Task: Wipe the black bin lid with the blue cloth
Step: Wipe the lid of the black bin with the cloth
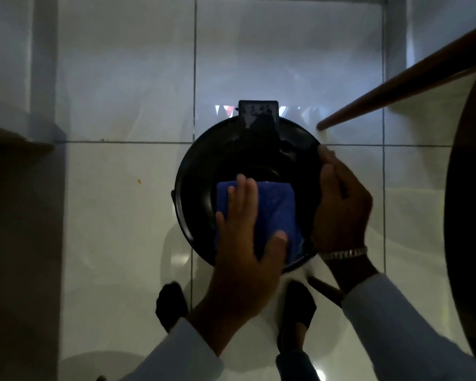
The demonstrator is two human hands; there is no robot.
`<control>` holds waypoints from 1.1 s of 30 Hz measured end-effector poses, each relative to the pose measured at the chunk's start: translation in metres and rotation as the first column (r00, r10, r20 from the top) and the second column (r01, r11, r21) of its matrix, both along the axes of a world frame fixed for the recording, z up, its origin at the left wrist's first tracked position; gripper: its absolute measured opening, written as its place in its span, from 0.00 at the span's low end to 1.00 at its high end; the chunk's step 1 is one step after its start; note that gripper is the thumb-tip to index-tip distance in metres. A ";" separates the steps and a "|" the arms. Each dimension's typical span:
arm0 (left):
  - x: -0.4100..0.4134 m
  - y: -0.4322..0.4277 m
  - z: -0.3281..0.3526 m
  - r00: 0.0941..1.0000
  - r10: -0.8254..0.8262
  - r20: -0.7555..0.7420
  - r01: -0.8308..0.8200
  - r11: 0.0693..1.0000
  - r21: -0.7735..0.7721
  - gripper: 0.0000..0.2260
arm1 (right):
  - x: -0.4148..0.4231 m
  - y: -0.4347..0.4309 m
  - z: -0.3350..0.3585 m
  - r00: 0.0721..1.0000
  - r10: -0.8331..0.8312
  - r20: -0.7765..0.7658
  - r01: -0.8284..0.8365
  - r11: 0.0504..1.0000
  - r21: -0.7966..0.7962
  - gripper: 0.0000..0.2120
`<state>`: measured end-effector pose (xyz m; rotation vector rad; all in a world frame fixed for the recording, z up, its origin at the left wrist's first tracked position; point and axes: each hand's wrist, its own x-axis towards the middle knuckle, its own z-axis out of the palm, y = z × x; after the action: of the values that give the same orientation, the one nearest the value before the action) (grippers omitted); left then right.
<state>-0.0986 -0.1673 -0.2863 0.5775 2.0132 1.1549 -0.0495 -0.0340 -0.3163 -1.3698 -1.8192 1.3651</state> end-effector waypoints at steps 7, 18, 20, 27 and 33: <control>-0.097 0.025 -0.010 0.967 -0.023 -0.255 0.057 0.990 0.126 0.23 | -0.002 -0.076 -0.003 0.793 0.385 0.472 -0.545 0.795 0.267 0.28; -0.114 0.027 -0.061 0.540 -0.590 -0.600 0.586 0.775 -0.235 0.25 | 0.023 -0.074 -0.039 0.864 0.124 0.487 -0.368 0.817 0.444 0.23; -0.111 0.027 -0.064 0.431 -0.621 -0.655 0.569 0.750 -0.336 0.27 | 0.038 -0.065 -0.036 0.886 -0.062 0.460 -0.127 0.921 0.368 0.25; -0.109 0.025 -0.072 0.262 -0.700 -0.665 0.529 0.680 -0.508 0.35 | 0.028 0.012 -0.018 0.912 -0.138 0.386 0.048 0.971 0.234 0.23; -0.109 0.026 -0.073 0.268 -0.674 -0.688 0.515 0.704 -0.488 0.34 | 0.024 0.046 -0.013 0.847 0.091 0.523 -0.171 0.979 0.106 0.16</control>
<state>-0.2073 -0.1410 -0.3597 1.9278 2.2010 0.1368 -0.0259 0.0118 -0.3295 -1.6683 -2.3461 0.9435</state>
